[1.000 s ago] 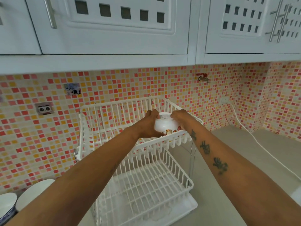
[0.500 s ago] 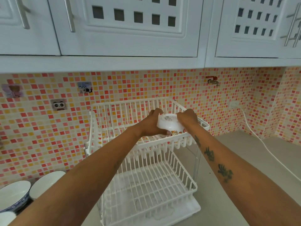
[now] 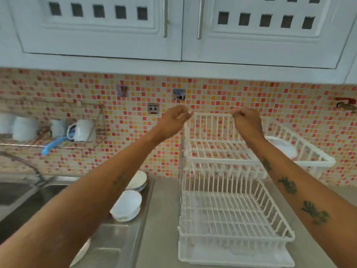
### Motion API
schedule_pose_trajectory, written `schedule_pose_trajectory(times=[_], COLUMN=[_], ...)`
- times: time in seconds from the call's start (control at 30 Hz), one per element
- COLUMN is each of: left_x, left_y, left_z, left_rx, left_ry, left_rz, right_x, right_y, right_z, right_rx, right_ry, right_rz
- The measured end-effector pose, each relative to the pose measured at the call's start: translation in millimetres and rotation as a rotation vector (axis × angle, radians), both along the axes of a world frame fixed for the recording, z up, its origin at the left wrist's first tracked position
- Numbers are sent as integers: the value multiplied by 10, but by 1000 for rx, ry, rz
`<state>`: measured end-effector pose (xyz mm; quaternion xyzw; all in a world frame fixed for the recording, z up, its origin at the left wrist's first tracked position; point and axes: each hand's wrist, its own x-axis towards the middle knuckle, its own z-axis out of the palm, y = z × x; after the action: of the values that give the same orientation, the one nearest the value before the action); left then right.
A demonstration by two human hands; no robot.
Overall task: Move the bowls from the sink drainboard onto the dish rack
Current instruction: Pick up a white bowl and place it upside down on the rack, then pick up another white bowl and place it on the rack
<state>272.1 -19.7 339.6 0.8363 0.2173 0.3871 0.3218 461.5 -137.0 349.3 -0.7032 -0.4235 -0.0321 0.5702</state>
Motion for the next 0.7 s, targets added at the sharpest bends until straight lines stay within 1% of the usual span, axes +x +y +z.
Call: schedule_pose_trajectory(times=[0.1,0.17,0.2,0.27,0.33,0.5,0.6,0.7], left_x=[-718,-1942,-2025,-2509,-2555,-2819,-3228,-3550], left_y=[217,357,408,523,584,651,644,675], left_z=[-88,-301,-335,-520,-603,-916,-1176,-1482], left_rx=[-96,-220,-267,-345,-422,-589,-674,-753], left_ry=[-12,-124,-148,-211,-231,-235,-315,-341], left_rz=[128,370,356,434,435,521,642,744], right_x=[-687,-1814,-1931,-2425,-2476,-2604,-2944,-3244], right_y=[397,935,913,1095,1138,1350,1623,1864], right_z=[43,-38,-24,-109,-210,-674,-1064,-1505], right_rx=[-21,-66,-58,-88,-124,-299,-430,-557], right_ry=[-21,-49,-63,-73,-48,107,196,278], right_rz=[200,479,502,609,640,722,799,835])
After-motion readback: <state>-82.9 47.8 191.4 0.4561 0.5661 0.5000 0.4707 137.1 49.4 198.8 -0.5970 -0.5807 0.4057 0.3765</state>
